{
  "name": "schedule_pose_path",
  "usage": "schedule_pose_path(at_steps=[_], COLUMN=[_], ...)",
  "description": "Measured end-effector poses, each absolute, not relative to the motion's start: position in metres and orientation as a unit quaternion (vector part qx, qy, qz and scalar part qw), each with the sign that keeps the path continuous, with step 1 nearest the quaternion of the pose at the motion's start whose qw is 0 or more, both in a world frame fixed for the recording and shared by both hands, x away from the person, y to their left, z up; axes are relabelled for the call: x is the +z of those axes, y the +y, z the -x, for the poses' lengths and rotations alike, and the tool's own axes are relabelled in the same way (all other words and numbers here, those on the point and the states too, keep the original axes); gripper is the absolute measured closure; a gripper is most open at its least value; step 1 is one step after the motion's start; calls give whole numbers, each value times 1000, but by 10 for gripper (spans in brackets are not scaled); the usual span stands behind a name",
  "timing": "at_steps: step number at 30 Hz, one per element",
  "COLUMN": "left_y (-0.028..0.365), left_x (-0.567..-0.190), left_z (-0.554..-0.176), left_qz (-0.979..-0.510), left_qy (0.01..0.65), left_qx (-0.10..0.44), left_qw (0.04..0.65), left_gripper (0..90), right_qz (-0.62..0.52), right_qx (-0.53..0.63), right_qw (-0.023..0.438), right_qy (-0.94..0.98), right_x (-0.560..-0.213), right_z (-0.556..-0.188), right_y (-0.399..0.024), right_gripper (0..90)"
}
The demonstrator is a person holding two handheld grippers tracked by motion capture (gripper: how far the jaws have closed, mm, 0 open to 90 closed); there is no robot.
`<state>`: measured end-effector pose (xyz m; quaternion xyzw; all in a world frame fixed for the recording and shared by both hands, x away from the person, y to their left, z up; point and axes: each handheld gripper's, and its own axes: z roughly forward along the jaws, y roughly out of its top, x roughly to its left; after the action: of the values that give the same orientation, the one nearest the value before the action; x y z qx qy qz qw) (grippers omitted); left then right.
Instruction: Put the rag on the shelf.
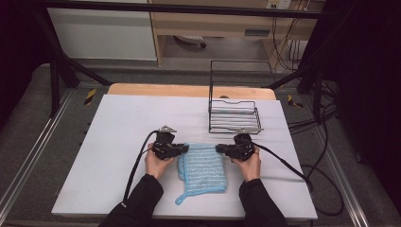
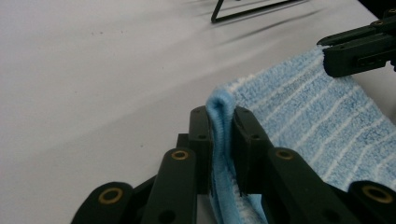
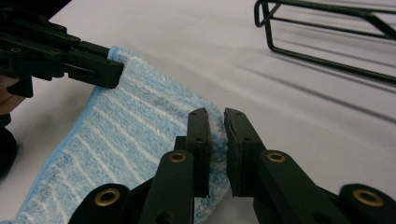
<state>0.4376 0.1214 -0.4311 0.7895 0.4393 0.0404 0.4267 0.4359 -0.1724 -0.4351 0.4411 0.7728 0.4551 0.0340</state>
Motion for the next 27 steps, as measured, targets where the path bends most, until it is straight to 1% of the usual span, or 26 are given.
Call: schedule_pose_path(at_steps=[11,15,17,27], left_y=[131,134,134,132], left_x=[-417,-410,-407,-388], left_z=[-420,-415,-412,-403], left_qz=[-772,-770,-767,-758], left_qy=[431,424,423,410], left_qx=[53,71,68,85], left_qw=[464,472,478,500], left_gripper=[786,786,787,787], right_qz=[-426,-418,-416,-399], right_qx=[480,487,491,513], right_qw=[44,51,53,75], right_qy=[766,765,764,756], right_x=[-418,-412,-408,-389], right_z=[-426,-423,-421,-410], right_y=[-171,-170,-170,-174], right_gripper=[819,819,820,821])
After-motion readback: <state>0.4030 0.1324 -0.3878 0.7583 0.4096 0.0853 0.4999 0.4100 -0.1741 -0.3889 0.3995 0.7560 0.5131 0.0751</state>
